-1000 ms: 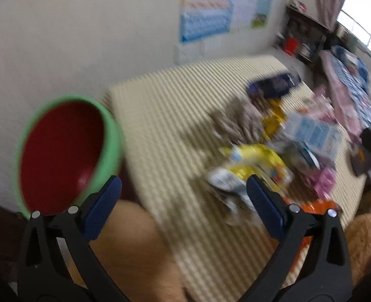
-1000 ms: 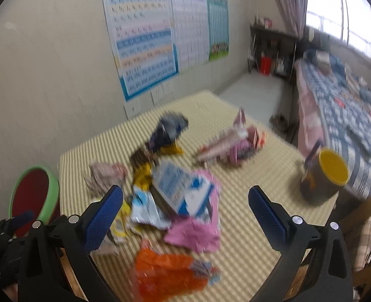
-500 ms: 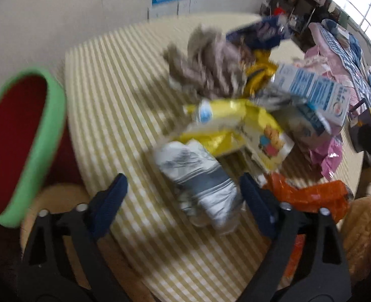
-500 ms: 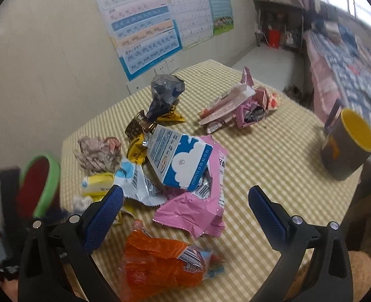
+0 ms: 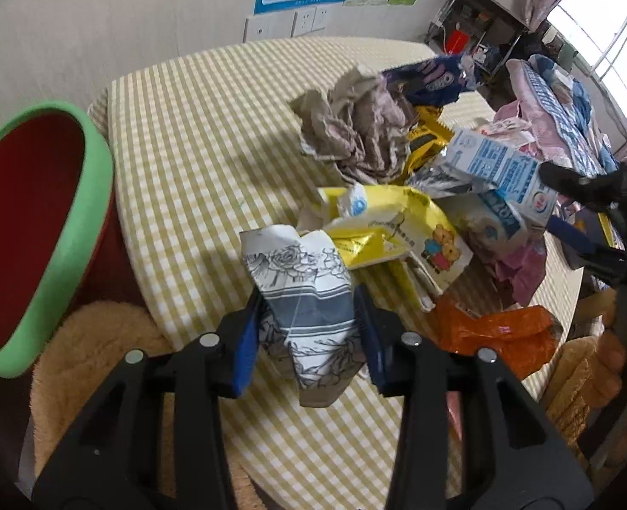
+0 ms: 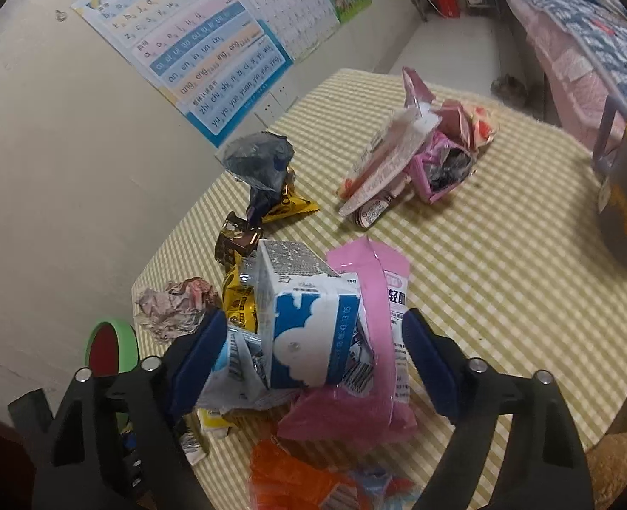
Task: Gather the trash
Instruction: 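Grasp the striped paper with the left tool while the right tool grasps the milk carton, then drop the striped paper into the red bin with the left tool while the right tool drops the carton, then grasp the crumpled brown paper with the left tool while the right tool grasps the pink wrapper, then release the brown paper into the red bin with the left tool while the right tool releases the pink wrapper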
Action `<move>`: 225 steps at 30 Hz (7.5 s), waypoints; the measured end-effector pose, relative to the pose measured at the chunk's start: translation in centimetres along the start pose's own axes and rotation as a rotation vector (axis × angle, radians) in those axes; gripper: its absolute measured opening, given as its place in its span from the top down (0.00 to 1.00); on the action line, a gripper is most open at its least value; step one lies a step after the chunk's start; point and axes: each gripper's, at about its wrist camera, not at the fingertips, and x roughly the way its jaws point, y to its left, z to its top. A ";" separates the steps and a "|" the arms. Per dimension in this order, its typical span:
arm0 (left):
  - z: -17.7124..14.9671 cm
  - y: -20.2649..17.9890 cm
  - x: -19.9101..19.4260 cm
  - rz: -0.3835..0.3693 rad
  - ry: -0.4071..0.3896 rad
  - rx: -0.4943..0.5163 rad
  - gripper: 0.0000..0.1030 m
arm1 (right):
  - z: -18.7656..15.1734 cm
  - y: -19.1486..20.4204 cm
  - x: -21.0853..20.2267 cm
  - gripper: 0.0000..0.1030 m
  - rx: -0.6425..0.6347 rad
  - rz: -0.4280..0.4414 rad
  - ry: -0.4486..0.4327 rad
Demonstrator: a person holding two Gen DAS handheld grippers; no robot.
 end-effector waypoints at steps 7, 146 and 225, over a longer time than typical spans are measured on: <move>0.2 0.4 -1.4 0.016 -0.039 0.005 0.61 | -0.1 0.6 -1.5 0.61 -0.021 0.054 -0.033; 2.4 1.8 -5.5 0.062 -0.239 0.001 0.67 | -2.2 2.2 -4.2 0.70 -0.119 -0.117 -0.185; -1.0 23.3 -7.9 0.301 -0.259 -0.442 0.40 | -7.7 29.6 6.4 0.41 -0.450 0.278 0.177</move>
